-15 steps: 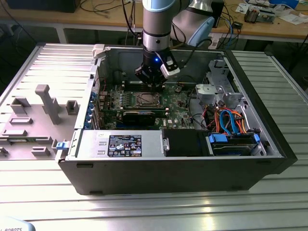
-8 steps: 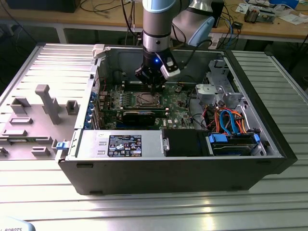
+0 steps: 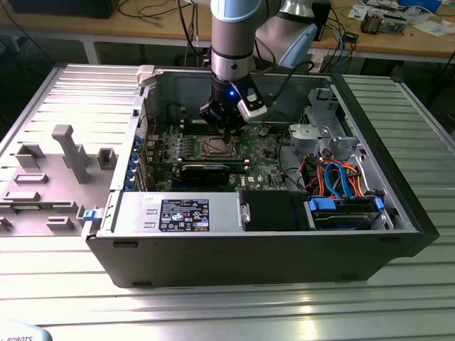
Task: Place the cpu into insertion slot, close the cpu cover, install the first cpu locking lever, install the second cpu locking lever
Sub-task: 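Install the second cpu locking lever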
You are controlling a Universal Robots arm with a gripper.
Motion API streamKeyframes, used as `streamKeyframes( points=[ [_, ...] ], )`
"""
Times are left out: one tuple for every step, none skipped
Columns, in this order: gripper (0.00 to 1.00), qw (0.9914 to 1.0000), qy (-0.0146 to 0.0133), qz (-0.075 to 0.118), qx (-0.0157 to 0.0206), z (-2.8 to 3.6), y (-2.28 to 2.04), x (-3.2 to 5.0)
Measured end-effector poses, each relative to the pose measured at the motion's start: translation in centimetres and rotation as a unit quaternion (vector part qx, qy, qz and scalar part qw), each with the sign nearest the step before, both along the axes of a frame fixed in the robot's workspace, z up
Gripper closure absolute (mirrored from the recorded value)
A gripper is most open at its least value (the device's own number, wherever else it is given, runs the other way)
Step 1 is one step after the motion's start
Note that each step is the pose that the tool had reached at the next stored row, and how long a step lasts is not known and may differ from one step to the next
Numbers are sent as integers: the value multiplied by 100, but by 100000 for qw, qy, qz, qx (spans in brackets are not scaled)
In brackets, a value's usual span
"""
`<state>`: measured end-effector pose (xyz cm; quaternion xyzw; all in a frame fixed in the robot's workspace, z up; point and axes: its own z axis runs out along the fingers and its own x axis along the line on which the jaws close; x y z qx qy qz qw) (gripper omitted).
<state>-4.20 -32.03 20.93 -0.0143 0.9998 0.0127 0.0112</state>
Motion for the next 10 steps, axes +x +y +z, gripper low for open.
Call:
streamKeyframes(
  points=[
    [89, 100000, -2, -3, 3, 0, -6, 0],
    [89, 100000, -2, -3, 4, 0, -12, 0],
    [89, 100000, -4, -13, 5, -1, -14, 0],
    [89, 100000, 1, -13, 1, 0, -14, 0],
    [89, 100000, 2, -5, 1, 0, -15, 0],
    [89, 100000, 0, -3, 0, 0, -17, 0],
    [89, 100000, 1, -5, 0, 0, -17, 0],
    [89, 100000, 3, -6, -2, 0, -17, 0],
    [89, 100000, -1, -5, 1, 2, -17, 0],
    [89, 100000, 3, -4, -3, 7, -17, 0]
  ],
)
